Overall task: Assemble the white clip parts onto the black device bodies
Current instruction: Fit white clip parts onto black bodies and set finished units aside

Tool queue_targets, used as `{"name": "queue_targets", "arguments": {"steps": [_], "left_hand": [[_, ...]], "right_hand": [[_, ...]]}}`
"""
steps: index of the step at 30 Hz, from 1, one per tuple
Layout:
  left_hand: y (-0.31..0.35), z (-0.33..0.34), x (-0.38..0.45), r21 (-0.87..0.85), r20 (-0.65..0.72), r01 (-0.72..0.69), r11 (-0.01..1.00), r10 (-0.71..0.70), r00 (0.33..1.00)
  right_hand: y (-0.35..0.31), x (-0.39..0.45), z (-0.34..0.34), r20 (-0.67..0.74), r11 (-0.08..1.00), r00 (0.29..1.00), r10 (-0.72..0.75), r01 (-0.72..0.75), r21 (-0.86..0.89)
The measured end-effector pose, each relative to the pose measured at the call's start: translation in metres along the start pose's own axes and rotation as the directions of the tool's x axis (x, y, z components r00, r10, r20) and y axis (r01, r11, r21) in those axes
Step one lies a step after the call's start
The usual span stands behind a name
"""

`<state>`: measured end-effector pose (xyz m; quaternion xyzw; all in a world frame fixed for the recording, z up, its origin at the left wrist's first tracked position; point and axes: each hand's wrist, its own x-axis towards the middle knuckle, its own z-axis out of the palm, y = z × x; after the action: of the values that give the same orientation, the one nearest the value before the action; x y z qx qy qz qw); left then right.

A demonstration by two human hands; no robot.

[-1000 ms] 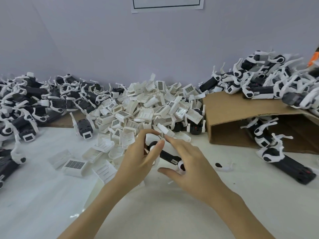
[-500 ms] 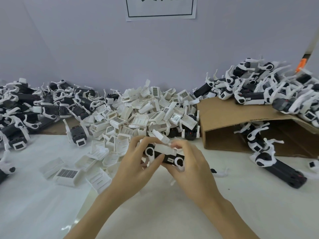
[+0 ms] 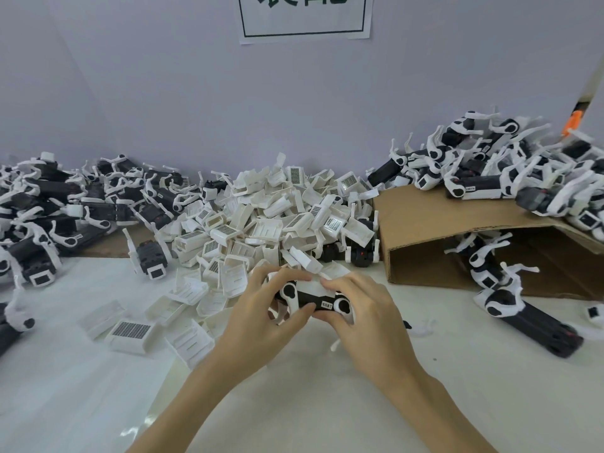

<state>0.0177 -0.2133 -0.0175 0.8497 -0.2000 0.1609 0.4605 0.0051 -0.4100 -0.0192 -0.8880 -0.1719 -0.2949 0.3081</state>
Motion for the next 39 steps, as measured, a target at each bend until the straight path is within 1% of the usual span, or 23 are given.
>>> {"name": "queue_targets", "arguments": {"steps": [9, 10, 11, 12, 13, 14, 15, 16, 17, 18, 19, 21, 22, 24, 26, 27, 29, 30, 32, 33, 35, 37, 39], "left_hand": [[0.002, 0.000, -0.001, -0.005, -0.010, -0.013, 1.000, 0.013, 1.000], [0.003, -0.001, -0.001, -0.002, -0.013, -0.022, 1.000, 0.022, 1.000], [0.004, -0.002, -0.001, 0.005, -0.015, -0.038, 0.999, 0.038, 0.999], [0.005, -0.004, 0.000, 0.010, -0.010, -0.065, 0.998, 0.065, 0.998], [0.005, -0.007, 0.000, 0.017, 0.005, -0.110, 0.994, 0.110, 0.994], [0.005, -0.010, 0.001, 0.035, 0.029, -0.176, 0.984, 0.175, 0.984], [0.006, -0.014, 0.001, 0.057, 0.063, -0.252, 0.966, 0.249, 0.967], [0.006, -0.018, 0.001, 0.076, 0.099, -0.324, 0.943, 0.317, 0.943], [0.006, -0.020, 0.000, 0.094, 0.132, -0.382, 0.919, 0.369, 0.920], [0.006, -0.020, 0.000, 0.134, 0.165, -0.436, 0.890, 0.413, 0.896], [0.006, -0.019, -0.001, 0.206, 0.197, -0.489, 0.847, 0.454, 0.869], [0.003, -0.014, -0.002, 0.356, 0.252, -0.579, 0.733, 0.522, 0.815], [0.001, -0.013, -0.002, 0.394, 0.259, -0.593, 0.702, 0.535, 0.804], [-0.002, -0.013, -0.001, 0.398, 0.246, -0.542, 0.740, 0.483, 0.841], [-0.006, -0.015, 0.000, 0.301, 0.236, -0.432, 0.850, 0.372, 0.898], [-0.006, -0.016, 0.000, 0.232, 0.216, -0.365, 0.902, 0.318, 0.923], [-0.005, -0.015, 0.001, 0.131, 0.126, -0.249, 0.959, 0.233, 0.964], [-0.004, -0.015, 0.003, 0.106, 0.078, -0.196, 0.975, 0.188, 0.979], [-0.003, -0.015, 0.005, 0.075, 0.024, -0.117, 0.990, 0.115, 0.993], [-0.003, -0.016, 0.006, 0.057, 0.023, -0.099, 0.993, 0.098, 0.995], [-0.001, -0.018, 0.005, 0.024, 0.057, -0.089, 0.996, 0.087, 0.995], [0.003, -0.018, 0.004, 0.029, 0.081, -0.136, 0.990, 0.134, 0.988], [0.007, -0.016, 0.002, 0.027, 0.064, -0.190, 0.981, 0.188, 0.980]], "right_hand": [[0.000, 0.001, 0.000, -0.064, 0.994, 0.995, -0.076, 0.071, -0.082], [0.001, 0.001, 0.001, -0.056, 0.995, 0.996, -0.076, 0.072, -0.066], [0.003, 0.001, 0.001, -0.027, 0.999, 0.998, -0.048, 0.048, 0.001], [0.006, 0.002, -0.001, 0.035, 0.990, 0.999, 0.013, -0.018, 0.141], [0.009, 0.004, -0.004, 0.135, 0.934, 0.987, 0.091, -0.132, 0.331], [0.012, 0.008, -0.010, 0.262, 0.810, 0.953, 0.150, -0.271, 0.520], [0.014, 0.011, -0.016, 0.381, 0.653, 0.909, 0.170, -0.393, 0.647], [0.019, 0.013, -0.021, 0.471, 0.536, 0.869, 0.150, -0.472, 0.700], [0.022, 0.014, -0.026, 0.534, 0.498, 0.839, 0.103, -0.508, 0.703], [0.025, 0.014, -0.030, 0.581, 0.518, 0.813, 0.047, -0.517, 0.682], [0.026, 0.013, -0.032, 0.618, 0.569, 0.786, 0.002, -0.509, 0.646], [0.030, 0.012, -0.036, 0.655, 0.672, 0.755, 0.025, -0.498, 0.548], [0.032, 0.012, -0.037, 0.656, 0.706, 0.753, 0.060, -0.496, 0.505], [0.033, 0.012, -0.038, 0.657, 0.727, 0.747, 0.105, -0.508, 0.461], [0.028, 0.012, -0.036, 0.611, 0.725, 0.780, 0.133, -0.497, 0.477], [0.023, 0.012, -0.034, 0.553, 0.755, 0.820, 0.145, -0.453, 0.474], [0.013, 0.009, -0.026, 0.375, 0.884, 0.914, 0.152, -0.296, 0.362], [0.008, 0.007, -0.023, 0.292, 0.930, 0.949, 0.122, -0.211, 0.299], [0.002, 0.004, -0.017, 0.170, 0.972, 0.985, 0.028, -0.066, 0.224], [0.001, 0.004, -0.015, 0.133, 0.979, 0.991, -0.012, -0.016, 0.203], [0.000, 0.005, -0.014, 0.106, 0.983, 0.993, -0.045, 0.025, 0.181], [0.001, 0.005, -0.012, 0.079, 0.985, 0.991, -0.105, 0.092, 0.146], [0.002, 0.005, -0.011, 0.041, 0.981, 0.990, -0.136, 0.129, 0.145]]}}
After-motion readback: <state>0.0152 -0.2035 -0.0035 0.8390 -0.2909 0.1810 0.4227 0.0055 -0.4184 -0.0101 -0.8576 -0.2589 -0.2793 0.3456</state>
